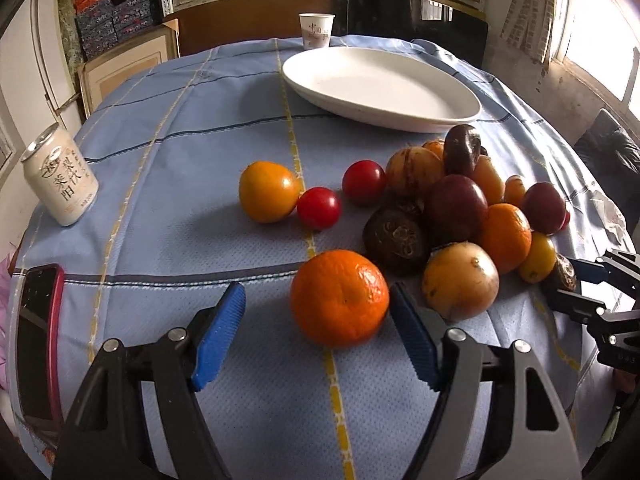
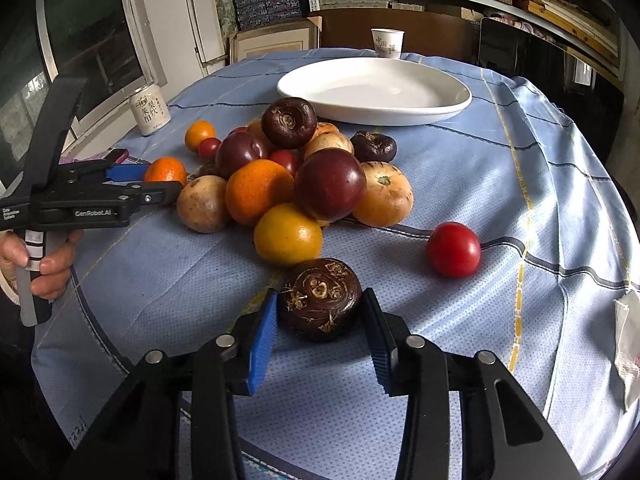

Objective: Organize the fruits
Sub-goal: 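Grasp the carved dark fruit with the right tool while the left tool grasps an orange, then carry both fruits to the white plate and open both tools to release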

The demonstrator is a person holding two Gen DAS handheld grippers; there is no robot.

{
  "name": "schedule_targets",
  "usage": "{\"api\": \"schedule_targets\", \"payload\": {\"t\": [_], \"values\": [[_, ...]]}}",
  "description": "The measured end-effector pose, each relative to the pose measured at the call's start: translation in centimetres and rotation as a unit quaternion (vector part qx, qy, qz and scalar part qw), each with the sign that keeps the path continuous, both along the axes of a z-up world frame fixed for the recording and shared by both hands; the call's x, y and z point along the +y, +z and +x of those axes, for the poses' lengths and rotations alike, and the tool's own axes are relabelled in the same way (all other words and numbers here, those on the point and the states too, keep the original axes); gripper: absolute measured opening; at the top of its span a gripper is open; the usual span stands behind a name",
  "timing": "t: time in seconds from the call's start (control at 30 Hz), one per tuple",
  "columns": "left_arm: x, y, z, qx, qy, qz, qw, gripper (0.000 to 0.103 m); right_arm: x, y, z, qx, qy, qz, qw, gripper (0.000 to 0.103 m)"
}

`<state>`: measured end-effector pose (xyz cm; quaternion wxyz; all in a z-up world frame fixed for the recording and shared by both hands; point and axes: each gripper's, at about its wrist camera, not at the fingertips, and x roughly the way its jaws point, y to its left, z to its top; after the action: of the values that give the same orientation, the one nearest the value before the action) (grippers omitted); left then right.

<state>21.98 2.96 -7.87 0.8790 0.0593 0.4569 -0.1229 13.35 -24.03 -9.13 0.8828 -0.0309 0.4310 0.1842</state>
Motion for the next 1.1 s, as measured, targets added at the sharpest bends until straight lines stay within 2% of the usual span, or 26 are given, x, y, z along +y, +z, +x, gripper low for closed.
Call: {"api": "schedule_targets", "payload": {"t": [0.03,0.17,0.23,0.37,0.77,0.97,1.1], "values": [[0.0,-0.1,0.1,0.002,-0.002,-0.001,1.0,0.072,0.0,0.0,0.0,0.0,0.0,0.001,1.0,0.042],[-0.2,-0.3,0.2,0.011,-0.015,-0.011,0.9998,0.051,-0.1,0.0,0.1,0.002,0.0,0.005,1.0,0.042],[-0.3,-0.2,0.0,0.008,-0.02,-0.012,0.9997,0.046,-0.2,0.0,0.0,0.002,0.0,0.007,1.0,0.042],[-0.8,-0.1,-0.4,0.001,-0.022,0.002,0.9998,0.046,-0.2,0.0,0.0,0.0,-0.001,0.005,1.0,0.042],[-0.3,0.6,-1.6,-0.001,-0.012,-0.009,0.9999,0.045,0.0,0.4,-0.3,-0.011,0.001,-0.001,1.0,0.042],[0.1,2.7,-2.4,-0.019,-0.019,-0.016,0.9995,0.045,-0.6,2.0,-0.5,-0.022,0.012,0.012,1.0,0.042],[-0.2,5.1,-2.1,-0.04,-0.032,-0.017,0.9985,0.045,-1.5,4.7,0.7,-0.037,0.021,0.036,0.998,0.042]]}}
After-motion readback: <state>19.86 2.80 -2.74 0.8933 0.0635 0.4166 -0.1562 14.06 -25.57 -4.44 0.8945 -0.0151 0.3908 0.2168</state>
